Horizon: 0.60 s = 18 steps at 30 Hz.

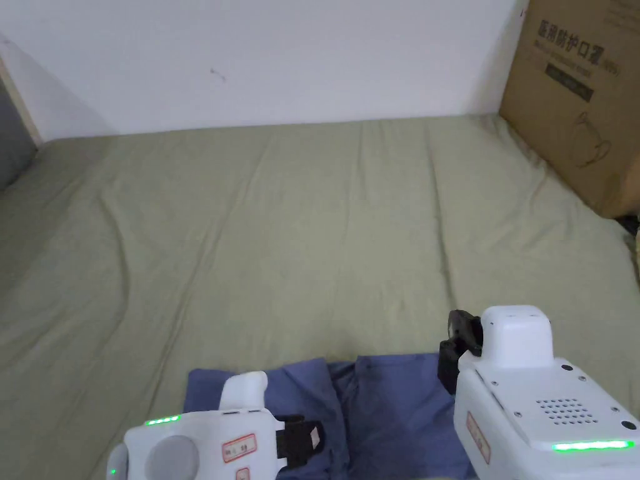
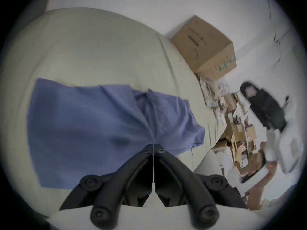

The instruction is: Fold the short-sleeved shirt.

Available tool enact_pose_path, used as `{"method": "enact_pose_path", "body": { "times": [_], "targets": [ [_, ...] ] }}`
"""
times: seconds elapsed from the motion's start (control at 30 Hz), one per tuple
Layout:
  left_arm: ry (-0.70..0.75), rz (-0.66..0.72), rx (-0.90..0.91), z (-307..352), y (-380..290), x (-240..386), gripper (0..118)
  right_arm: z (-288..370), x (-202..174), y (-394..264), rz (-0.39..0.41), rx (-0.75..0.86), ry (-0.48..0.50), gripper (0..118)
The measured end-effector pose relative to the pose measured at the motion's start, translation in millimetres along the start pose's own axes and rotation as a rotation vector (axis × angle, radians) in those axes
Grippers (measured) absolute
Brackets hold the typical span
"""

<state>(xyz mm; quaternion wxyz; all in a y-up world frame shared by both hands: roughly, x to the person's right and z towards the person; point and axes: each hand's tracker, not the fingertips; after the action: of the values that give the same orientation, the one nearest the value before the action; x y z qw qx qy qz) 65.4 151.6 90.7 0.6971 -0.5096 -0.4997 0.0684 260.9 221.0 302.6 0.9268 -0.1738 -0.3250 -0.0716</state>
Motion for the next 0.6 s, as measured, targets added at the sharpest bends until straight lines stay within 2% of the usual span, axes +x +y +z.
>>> {"method": "enact_pose_path", "body": {
  "times": [0.17, 0.23, 0.27, 0.3, 0.33, 0.5, 0.6],
  "targets": [
    [0.088, 0.086, 0.101, 53.7, 7.2, -73.4, 1, 1.8, -12.7, 8.9, 0.017, 0.035, -0.006, 0],
    [0.074, 0.142, 0.121, 68.9, 2.1, -104.5, 4, 0.2, -16.5, 12.3, 0.023, 0.044, -0.01, 0],
    [0.055, 0.179, 0.132, 75.5, -2.1, -119.6, 13, -0.8, -18.0, 13.8, 0.021, 0.046, -0.01, 0],
    [0.039, 0.223, 0.134, 79.0, -6.4, -133.0, 34, -2.2, -20.0, 14.6, 0.015, 0.048, -0.011, 0],
    [0.031, 0.25, 0.122, 80.4, -9.5, -142.5, 49, -3.7, -21.3, 15.1, 0.013, 0.049, -0.011, 0],
    [-0.026, 0.34, 0.135, 65.8, -24.8, -177.7, 109, -11.6, -34.2, 13.0, 0.049, 0.026, -0.022, 0],
    [-0.205, 0.433, 0.187, 53.3, -23.6, -182.6, 114, -15.1, -38.1, 14.5, 0.069, 0.017, -0.028, 0]
  ]
}}
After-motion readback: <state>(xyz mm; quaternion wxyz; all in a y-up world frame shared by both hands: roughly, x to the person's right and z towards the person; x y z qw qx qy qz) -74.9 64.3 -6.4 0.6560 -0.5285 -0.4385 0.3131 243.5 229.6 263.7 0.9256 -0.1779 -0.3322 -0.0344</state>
